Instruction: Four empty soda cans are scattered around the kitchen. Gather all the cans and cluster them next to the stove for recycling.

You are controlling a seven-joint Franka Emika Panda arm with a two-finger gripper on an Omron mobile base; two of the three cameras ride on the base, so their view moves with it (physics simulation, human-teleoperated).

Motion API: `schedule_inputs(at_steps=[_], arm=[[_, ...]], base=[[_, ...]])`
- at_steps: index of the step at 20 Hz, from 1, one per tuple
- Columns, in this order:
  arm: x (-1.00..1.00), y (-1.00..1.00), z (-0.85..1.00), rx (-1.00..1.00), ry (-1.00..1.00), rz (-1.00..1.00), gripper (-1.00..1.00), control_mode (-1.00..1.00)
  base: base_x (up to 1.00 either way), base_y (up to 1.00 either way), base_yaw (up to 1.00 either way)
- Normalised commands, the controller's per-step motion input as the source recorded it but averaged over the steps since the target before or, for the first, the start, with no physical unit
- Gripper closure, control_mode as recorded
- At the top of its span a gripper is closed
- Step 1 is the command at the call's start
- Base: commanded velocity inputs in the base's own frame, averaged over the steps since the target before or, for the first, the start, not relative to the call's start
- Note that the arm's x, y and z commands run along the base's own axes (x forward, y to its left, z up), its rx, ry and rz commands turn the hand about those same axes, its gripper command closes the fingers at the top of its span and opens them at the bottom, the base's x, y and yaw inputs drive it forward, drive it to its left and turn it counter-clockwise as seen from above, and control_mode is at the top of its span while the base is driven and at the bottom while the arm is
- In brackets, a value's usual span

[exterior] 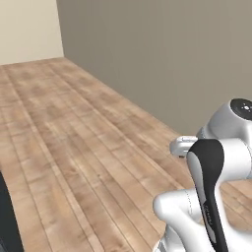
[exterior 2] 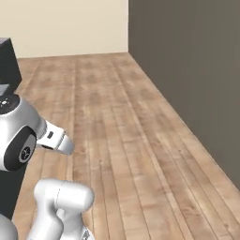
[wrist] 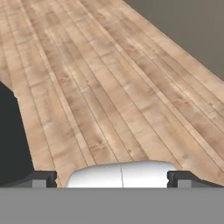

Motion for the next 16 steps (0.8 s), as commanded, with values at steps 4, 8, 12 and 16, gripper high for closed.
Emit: schedule_inputs(at_steps=[4, 8, 12, 16], arm=[[0.0, 0.0, 0.0, 0.0, 0.0, 0.0, -1.0, 1.0], [0.0, 0.0, 0.0, 0.0, 0.0, 0.0, -1.0, 1.0], [0.0, 0.0, 0.0, 0.0, 0.0, 0.0, -1.0, 1.0], [0.0, 0.0, 0.0, 0.0, 0.0, 0.0, -1.0, 1.0]], base=[[0.62, -0.41, 0.23], [0.77, -0.36, 0.21], [1.0, -0.13, 0.06], [1.0, -0.03, 0.01]])
